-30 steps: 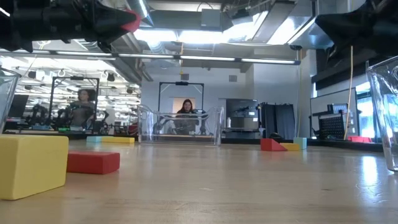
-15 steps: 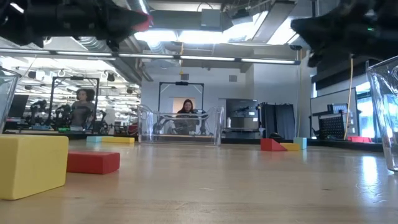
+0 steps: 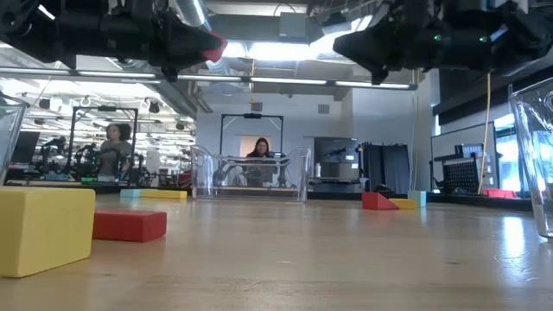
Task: Sort & place blocks by color
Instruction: Put the top left red block into the top transparent bin
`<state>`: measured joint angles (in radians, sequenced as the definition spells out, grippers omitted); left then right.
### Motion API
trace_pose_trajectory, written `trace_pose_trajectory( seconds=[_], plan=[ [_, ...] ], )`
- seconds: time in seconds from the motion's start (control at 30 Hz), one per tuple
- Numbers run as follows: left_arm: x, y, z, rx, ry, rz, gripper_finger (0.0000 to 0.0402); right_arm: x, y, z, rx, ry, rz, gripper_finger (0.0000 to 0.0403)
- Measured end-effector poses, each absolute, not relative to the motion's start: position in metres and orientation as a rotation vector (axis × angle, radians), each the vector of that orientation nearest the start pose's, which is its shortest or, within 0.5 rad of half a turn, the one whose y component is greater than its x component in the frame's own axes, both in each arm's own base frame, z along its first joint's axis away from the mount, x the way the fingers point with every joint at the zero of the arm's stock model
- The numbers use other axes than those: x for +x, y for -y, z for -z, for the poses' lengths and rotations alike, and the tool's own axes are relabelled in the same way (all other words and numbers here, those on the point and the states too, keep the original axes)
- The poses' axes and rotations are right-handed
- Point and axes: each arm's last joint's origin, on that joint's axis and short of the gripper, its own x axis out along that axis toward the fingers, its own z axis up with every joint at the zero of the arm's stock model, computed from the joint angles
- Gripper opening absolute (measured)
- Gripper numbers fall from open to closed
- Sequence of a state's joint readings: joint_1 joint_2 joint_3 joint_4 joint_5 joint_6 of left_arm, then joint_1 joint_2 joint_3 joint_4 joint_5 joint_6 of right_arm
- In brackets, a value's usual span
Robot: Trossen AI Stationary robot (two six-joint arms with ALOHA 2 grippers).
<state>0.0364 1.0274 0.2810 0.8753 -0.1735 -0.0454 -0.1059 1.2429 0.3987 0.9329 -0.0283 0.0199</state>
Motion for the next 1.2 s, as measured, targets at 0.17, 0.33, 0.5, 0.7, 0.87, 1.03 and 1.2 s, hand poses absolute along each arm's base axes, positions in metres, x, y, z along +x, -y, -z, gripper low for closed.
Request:
trace_pose_trajectory(
  seconds=[0.17,0.33,0.5,0.7,0.87,1.03,1.2],
  plan=[
    [0.199,-0.012,-0.218,-0.057,0.121,-0.207,0.0079,0.237,0.024,-0.212,0.013,0.053,0.077,0.0071],
    [0.199,-0.013,-0.217,-0.072,0.108,-0.237,0.0079,0.237,0.025,-0.213,0.009,0.064,0.081,0.0071],
    [0.204,-0.02,-0.216,-0.08,0.051,-0.367,0.008,0.236,0.027,-0.214,-0.008,0.075,0.131,0.0071],
    [0.236,-0.066,-0.252,-0.026,-0.227,-0.607,0.008,0.236,0.027,-0.216,0.017,0.094,0.141,0.0071],
    [0.26,-0.129,-0.272,-0.063,-0.481,-0.794,0.008,0.236,0.027,-0.217,0.017,0.102,0.141,0.0071],
    [0.275,-0.182,-0.258,-0.196,-0.694,-0.842,0.0081,0.236,0.027,-0.217,0.017,0.102,0.141,0.0071],
    [0.288,-0.204,-0.23,-0.238,-0.785,-0.833,0.0081,0.236,0.027,-0.217,0.017,0.102,0.142,0.0071]
  ],
)
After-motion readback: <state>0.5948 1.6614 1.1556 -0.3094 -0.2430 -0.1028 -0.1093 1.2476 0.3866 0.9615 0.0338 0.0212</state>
